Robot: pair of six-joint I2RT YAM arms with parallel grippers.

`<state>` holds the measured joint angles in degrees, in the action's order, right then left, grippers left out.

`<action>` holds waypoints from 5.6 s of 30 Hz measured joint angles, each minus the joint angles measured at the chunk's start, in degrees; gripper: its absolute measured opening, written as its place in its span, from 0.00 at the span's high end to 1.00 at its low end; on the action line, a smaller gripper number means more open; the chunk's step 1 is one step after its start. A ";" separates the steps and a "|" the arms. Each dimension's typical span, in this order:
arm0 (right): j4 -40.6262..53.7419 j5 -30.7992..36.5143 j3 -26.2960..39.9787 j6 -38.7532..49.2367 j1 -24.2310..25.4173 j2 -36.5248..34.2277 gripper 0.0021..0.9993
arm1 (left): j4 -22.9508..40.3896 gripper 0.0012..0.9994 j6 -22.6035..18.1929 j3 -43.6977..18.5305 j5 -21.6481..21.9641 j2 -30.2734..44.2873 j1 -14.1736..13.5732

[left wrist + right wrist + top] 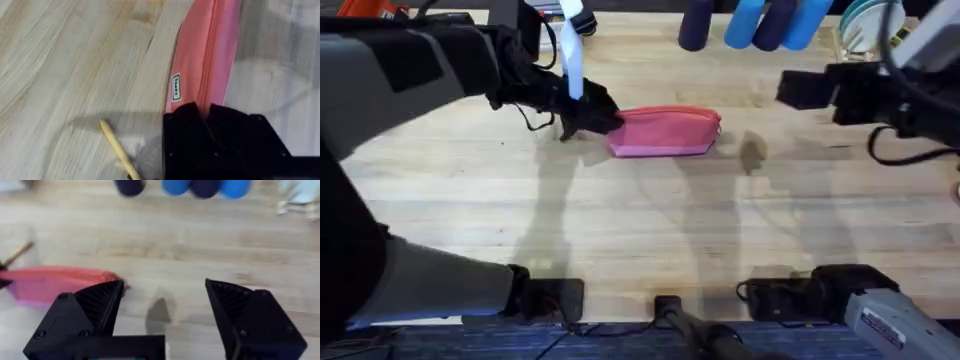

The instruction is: Unzip the bag, pick up the pens from the table one at a time and place them inside, then zip the bag closed.

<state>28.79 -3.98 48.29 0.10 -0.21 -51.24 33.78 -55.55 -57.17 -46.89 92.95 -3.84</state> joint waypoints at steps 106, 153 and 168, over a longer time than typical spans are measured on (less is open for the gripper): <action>-14.64 -43.79 0.28 -22.81 4.72 -41.97 0.00 | -0.20 0.96 0.00 0.00 0.02 0.00 0.00; -16.28 -45.47 0.31 -27.32 4.33 -42.06 0.85 | -0.17 0.96 0.00 0.00 -0.04 0.00 0.00; -13.86 -46.39 0.89 -27.03 5.05 -42.06 0.97 | -0.17 0.96 0.00 0.00 -0.04 0.00 -0.11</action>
<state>14.94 -50.37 49.19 -26.93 4.84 -93.30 33.61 -55.55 -57.17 -46.94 92.95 -3.95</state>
